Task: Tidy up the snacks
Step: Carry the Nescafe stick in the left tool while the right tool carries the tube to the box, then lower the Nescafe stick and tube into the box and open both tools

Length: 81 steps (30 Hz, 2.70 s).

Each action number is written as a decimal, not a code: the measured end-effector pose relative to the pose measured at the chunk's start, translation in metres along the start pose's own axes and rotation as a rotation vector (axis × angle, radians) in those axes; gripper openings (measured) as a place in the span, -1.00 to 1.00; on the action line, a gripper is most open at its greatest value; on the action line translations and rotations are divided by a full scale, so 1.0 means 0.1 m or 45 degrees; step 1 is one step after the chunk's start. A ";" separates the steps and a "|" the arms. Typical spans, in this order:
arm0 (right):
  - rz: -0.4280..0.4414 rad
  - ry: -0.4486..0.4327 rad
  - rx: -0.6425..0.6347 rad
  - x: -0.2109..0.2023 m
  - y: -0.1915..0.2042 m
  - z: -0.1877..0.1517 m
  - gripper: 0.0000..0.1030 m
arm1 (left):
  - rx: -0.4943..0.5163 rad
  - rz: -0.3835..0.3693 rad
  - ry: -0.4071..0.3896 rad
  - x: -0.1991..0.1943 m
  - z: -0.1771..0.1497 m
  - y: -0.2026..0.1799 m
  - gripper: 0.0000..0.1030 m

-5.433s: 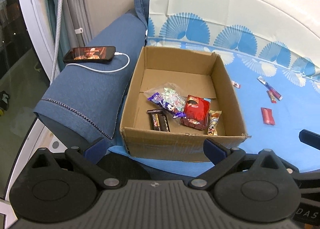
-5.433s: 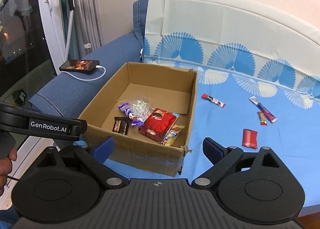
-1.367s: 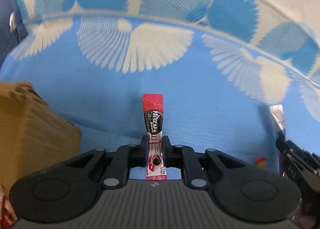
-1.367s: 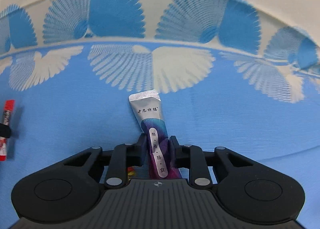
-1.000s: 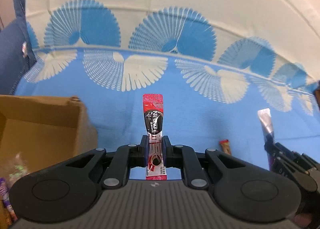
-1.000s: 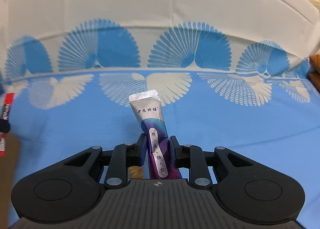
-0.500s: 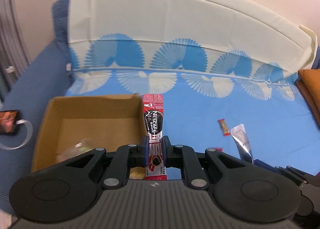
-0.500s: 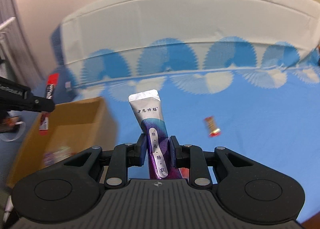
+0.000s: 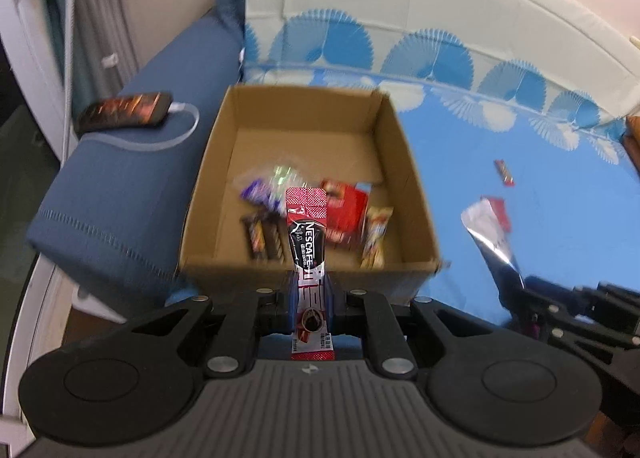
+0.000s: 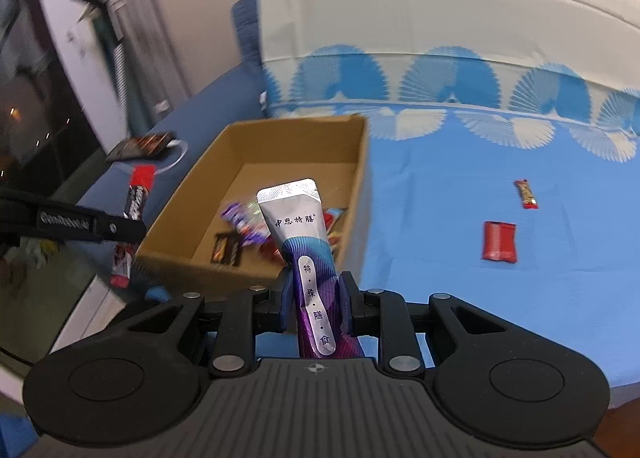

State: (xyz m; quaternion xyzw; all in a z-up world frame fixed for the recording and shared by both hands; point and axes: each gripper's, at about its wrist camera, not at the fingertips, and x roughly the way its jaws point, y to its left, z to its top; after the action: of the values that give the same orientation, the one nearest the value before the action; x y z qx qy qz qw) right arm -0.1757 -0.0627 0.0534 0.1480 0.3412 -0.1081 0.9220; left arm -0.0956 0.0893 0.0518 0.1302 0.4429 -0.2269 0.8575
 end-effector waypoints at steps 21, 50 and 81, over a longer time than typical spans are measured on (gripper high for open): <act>-0.018 0.020 -0.115 -0.12 0.32 -0.06 -0.50 | -0.008 -0.016 -0.019 -0.08 -0.13 0.09 -0.72; -0.038 0.077 -0.150 0.19 0.38 0.19 -0.50 | -0.086 0.002 -0.015 0.25 0.18 0.41 -0.72; -0.008 0.179 -0.096 1.57 0.43 0.81 -0.49 | -0.108 0.003 0.075 1.45 0.99 0.62 -0.71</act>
State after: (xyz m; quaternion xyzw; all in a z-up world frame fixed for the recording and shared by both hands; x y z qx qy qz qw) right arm 0.0023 -0.0666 0.0168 0.1193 0.4094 -0.0876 0.9003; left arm 0.0782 0.0606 -0.0084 0.1010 0.4770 -0.2031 0.8491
